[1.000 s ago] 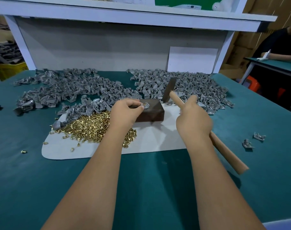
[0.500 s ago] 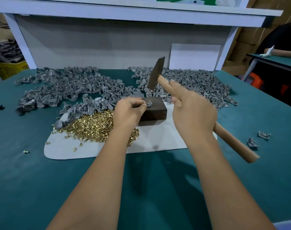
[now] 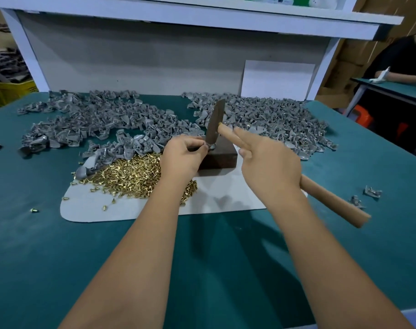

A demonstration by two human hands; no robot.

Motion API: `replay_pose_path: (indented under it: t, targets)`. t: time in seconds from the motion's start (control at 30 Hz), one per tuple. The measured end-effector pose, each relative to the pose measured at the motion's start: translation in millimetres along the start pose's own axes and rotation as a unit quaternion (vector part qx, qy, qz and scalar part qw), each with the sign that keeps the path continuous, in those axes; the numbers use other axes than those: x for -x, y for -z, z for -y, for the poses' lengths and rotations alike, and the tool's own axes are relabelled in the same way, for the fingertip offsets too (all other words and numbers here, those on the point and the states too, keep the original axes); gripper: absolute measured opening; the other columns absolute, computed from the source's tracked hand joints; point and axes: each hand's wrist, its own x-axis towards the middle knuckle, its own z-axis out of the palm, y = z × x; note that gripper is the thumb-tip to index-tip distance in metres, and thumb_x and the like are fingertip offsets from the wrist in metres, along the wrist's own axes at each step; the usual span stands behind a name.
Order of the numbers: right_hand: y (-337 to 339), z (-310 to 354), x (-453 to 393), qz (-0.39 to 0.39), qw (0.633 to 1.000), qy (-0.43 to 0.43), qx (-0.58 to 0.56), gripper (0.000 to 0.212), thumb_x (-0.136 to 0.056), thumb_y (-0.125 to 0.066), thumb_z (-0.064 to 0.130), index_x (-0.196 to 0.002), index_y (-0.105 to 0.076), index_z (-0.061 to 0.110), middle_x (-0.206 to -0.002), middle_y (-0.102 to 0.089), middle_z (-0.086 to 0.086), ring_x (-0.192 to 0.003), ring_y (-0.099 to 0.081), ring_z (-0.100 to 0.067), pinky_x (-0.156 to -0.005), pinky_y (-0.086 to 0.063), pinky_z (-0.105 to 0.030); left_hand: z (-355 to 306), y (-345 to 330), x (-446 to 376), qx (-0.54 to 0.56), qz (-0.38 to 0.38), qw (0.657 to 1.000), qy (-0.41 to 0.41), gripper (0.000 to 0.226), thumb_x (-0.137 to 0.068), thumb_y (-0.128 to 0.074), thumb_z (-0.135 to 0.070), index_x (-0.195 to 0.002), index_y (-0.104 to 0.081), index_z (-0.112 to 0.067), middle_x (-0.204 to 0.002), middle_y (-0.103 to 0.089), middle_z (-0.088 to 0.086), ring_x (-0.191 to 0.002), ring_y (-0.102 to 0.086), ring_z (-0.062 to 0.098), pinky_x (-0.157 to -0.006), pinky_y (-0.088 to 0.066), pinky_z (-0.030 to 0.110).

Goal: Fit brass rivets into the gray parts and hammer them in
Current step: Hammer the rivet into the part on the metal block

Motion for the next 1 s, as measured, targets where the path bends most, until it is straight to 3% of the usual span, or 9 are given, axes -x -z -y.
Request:
replay_pose_path:
  t: [0.17,0.33,0.4,0.5,0.63,0.7,0.87,0.93,1.0]
  targets:
    - [4.9,2.6,-4.2,-0.122,0.991,-0.003,-0.047,0.047,-0.096,-0.050,0.027,-0.137,-0.040,0.049,-0.093,-0.066,-0.001,-0.075,-0.061,-0.028,-0.054,-0.036,-0.030,3.1,-1.5,-3.5,-0.046,-0.007,0.999,-0.011,0.011,-0.087,-0.075,-0.024,-0.095,-0.080,-0.020,-0.112,-0.073,-0.007,-0.111,-0.062,0.016,-0.100,-0.048,0.039]
    - [-4.0,3.8,-0.6,-0.022,0.999,0.014,0.030,0.049,-0.098,-0.047,0.027,-0.139,-0.035,0.051,-0.101,-0.065,0.001,-0.084,-0.063,-0.027,-0.056,-0.029,-0.030,4.1,-0.1,-3.9,0.011,0.018,1.000,-0.005,0.011,-0.088,-0.073,-0.018,-0.086,-0.079,-0.028,-0.112,-0.071,-0.002,-0.123,-0.057,0.026,-0.105,-0.044,0.045]
    - [0.3,5.6,-4.2,-0.060,0.998,0.015,0.022,0.049,-0.097,-0.049,0.026,-0.137,-0.038,0.050,-0.096,-0.066,0.001,-0.077,-0.062,-0.027,-0.052,-0.027,-0.029,4.0,-0.7,-4.7,-0.010,0.014,1.000,-0.004,0.011,-0.088,-0.073,-0.021,-0.087,-0.078,-0.031,-0.122,-0.069,0.002,-0.129,-0.052,0.024,-0.109,-0.040,0.041]
    - [2.6,6.4,-3.6,-0.128,0.992,0.006,-0.015,0.049,-0.096,-0.050,0.026,-0.138,-0.038,0.049,-0.089,-0.063,0.000,-0.063,-0.049,-0.023,-0.047,-0.024,-0.026,7.0,-1.8,-6.6,-0.058,0.005,0.998,-0.026,0.010,-0.088,-0.073,-0.022,-0.096,-0.079,-0.021,-0.119,-0.071,-0.004,-0.136,-0.046,0.018,-0.113,-0.035,0.037]
    - [-7.2,3.4,1.2,-0.035,0.999,0.019,0.029,0.050,-0.098,-0.045,0.026,-0.140,-0.032,0.050,-0.101,-0.064,-0.001,-0.082,-0.061,-0.028,-0.057,-0.030,-0.031,4.4,1.2,-3.9,-0.018,0.015,1.000,-0.016,0.021,-0.089,-0.072,-0.023,-0.079,-0.072,-0.042,-0.115,-0.071,-0.009,-0.138,-0.042,0.014,-0.115,-0.028,0.034]
    - [-4.8,3.2,-2.8,-0.027,0.999,0.010,0.028,0.049,-0.098,-0.046,0.026,-0.139,-0.034,0.050,-0.103,-0.065,-0.001,-0.086,-0.063,-0.028,-0.058,-0.030,-0.031,3.6,1.0,-3.7,-0.015,0.015,1.000,-0.014,0.024,-0.088,-0.073,-0.023,-0.077,-0.070,-0.043,-0.115,-0.071,-0.009,-0.138,-0.042,0.014,-0.116,-0.028,0.035]
    - [2.9,5.4,-3.9,-0.151,0.988,-0.001,-0.029,0.050,-0.096,-0.051,0.024,-0.138,-0.039,0.048,-0.085,-0.060,-0.001,-0.059,-0.047,-0.023,-0.050,-0.028,-0.028,8.4,-0.1,-7.6,-0.053,0.007,0.998,-0.022,0.008,-0.088,-0.074,-0.022,-0.093,-0.080,-0.023,-0.115,-0.071,-0.009,-0.136,-0.045,0.016,-0.114,-0.033,0.042]
    - [-1.7,6.7,-0.2,-0.100,0.995,0.011,0.001,0.054,-0.096,-0.050,0.023,-0.139,-0.033,0.050,-0.092,-0.062,0.000,-0.063,-0.046,-0.023,-0.053,-0.027,-0.029,6.9,1.3,-5.8,-0.027,0.011,0.999,-0.021,0.009,-0.088,-0.073,-0.022,-0.086,-0.078,-0.030,-0.111,-0.071,-0.011,-0.134,-0.045,0.012,-0.112,-0.030,0.033]
    - [-7.4,7.5,0.4,-0.025,0.999,0.024,0.031,0.057,-0.096,-0.049,0.021,-0.141,-0.029,0.051,-0.101,-0.064,0.000,-0.076,-0.058,-0.025,-0.057,-0.030,-0.030,5.5,2.2,-4.6,-0.009,0.018,1.000,-0.012,0.020,-0.088,-0.073,-0.021,-0.079,-0.074,-0.038,-0.109,-0.068,-0.014,-0.129,-0.042,0.006,-0.104,-0.026,0.025]
